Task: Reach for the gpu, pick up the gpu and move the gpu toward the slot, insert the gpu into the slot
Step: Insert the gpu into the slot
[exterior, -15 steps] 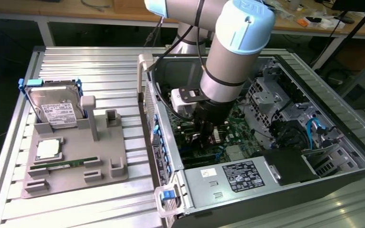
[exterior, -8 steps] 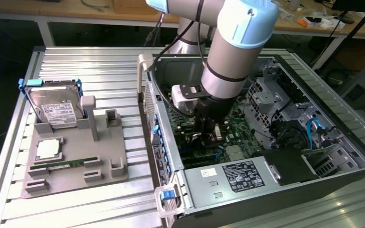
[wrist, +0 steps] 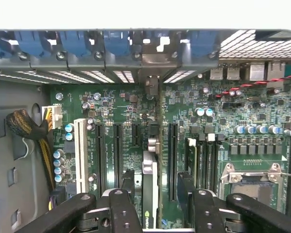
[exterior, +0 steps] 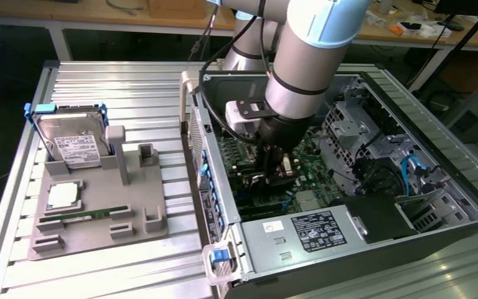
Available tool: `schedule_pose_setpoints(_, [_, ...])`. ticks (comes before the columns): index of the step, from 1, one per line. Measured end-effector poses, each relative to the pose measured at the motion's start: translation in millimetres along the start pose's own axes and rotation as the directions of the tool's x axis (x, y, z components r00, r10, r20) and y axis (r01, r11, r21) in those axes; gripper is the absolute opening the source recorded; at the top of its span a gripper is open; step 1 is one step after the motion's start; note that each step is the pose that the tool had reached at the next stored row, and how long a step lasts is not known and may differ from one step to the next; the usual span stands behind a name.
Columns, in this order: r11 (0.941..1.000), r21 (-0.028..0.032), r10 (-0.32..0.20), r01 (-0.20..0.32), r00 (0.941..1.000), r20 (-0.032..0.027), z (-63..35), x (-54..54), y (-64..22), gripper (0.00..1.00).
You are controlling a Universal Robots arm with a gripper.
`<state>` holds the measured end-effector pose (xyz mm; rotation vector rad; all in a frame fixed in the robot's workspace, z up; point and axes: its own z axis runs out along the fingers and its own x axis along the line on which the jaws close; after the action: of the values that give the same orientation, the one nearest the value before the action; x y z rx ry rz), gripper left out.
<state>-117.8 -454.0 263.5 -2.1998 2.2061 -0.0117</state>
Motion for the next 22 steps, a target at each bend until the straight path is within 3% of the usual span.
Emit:
schedule_pose_setpoints(8, [1.0, 0.0003, 0.0, 0.0, 1.0, 0.0, -5.9, -2.6, -0.1, 0.47])
schedule_pose_setpoints(11, [1.0, -0.0002, 0.0, 0.0, 1.0, -0.0008, -6.3, -2.7, 0.0, 0.28])
schedule_pose_setpoints(14, [1.0, 0.0002, 0.0, 0.0, 1.0, -0.0001, -6.0, -3.0, 0.1, 0.23])
schedule_pose_setpoints(15, [1.0, 0.0002, 0.0, 0.0, 1.0, 0.0, -6.0, -3.0, 0.1, 0.16])
schedule_pose_setpoints(18, [1.0, 0.0002, 0.0, 0.0, 1.0, -0.0001, -6.1, -3.2, 0.2, 0.16])
schedule_pose_setpoints(22, [1.0, 0.0006, 0.0, 0.0, 1.0, -0.0001, -14.1, -3.6, 0.2, 0.16])
